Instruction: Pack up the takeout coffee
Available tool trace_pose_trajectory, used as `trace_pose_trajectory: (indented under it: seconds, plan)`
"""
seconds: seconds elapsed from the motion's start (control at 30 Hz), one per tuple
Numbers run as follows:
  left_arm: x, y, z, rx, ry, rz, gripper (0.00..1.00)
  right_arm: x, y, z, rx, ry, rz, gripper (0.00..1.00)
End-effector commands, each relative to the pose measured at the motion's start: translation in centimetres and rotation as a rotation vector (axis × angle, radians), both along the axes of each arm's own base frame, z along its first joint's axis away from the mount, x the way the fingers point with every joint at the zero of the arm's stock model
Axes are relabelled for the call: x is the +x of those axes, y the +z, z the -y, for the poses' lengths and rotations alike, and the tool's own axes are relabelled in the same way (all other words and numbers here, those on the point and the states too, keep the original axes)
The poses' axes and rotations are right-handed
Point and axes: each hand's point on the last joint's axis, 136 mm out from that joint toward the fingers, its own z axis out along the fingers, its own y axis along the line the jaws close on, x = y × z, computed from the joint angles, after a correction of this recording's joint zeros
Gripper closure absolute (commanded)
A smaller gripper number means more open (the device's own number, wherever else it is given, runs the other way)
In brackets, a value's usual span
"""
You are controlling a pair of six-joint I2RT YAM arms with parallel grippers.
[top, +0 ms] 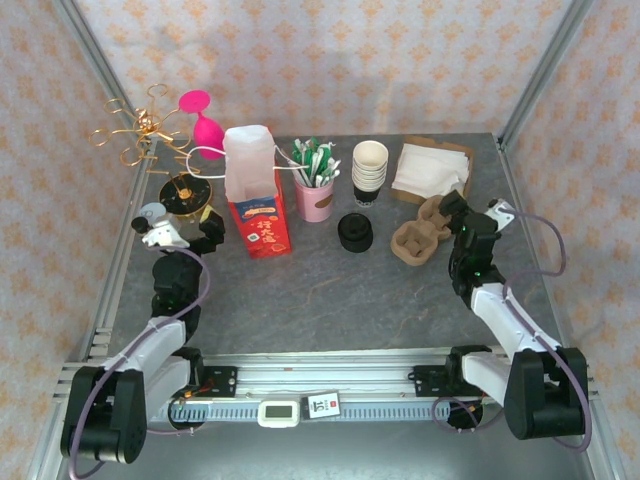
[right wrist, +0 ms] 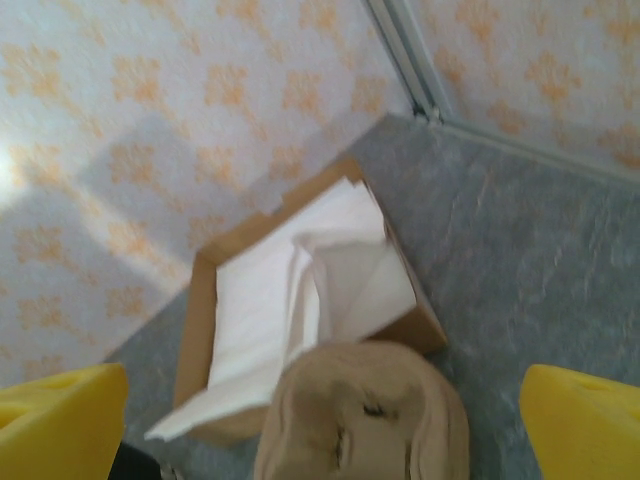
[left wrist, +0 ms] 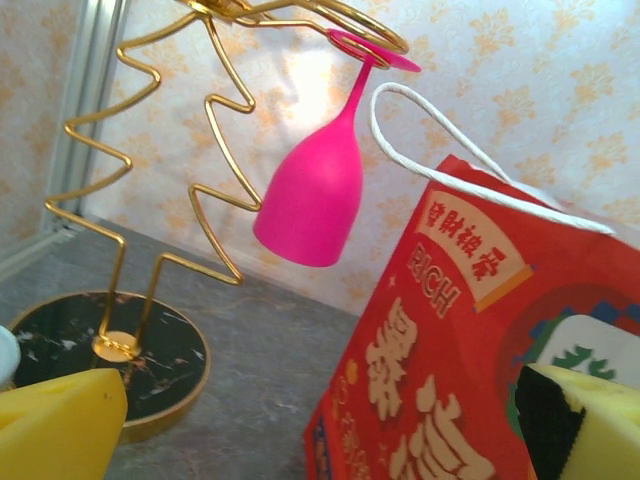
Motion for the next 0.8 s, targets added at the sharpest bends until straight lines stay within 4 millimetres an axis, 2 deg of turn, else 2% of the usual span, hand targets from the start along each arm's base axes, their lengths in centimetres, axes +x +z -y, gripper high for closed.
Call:
trace_pose_trajectory:
  seconds: [0.0, 0.17, 0.3, 0.53, 0.77]
  plan:
    - [0.4, -0.3, 1.0, -0.115, -0.07, -0.065, 0.0, -0.2, -0.1, -1.2, 0.06, 0.058, -0.071, 0.0]
    - [0.2, -1.1, 2.7, -0.187, -0.161, -0.153, 0.01, 0.3, 0.8, -2.4, 0.056, 0.116, -0.123, 0.0]
    - [-0.9, -1.0, 3.4, -0.153, -0.166, -0.209, 0.01, 0.9, 1.7, -4.0, 0.052, 0.165, -0.177, 0.0]
    - [-2.8, -1.0, 5.9, -0.106, -0.193, -0.302, 0.01, 3.1, 3.9, -8.3, 0.028, 0.274, -0.259, 0.0]
    - [-3.5, -1.0, 9.8, -0.067, -0.296, -0.371, 0.01, 5.7, 6.1, -13.3, -0.034, 0.368, -0.291, 0.02]
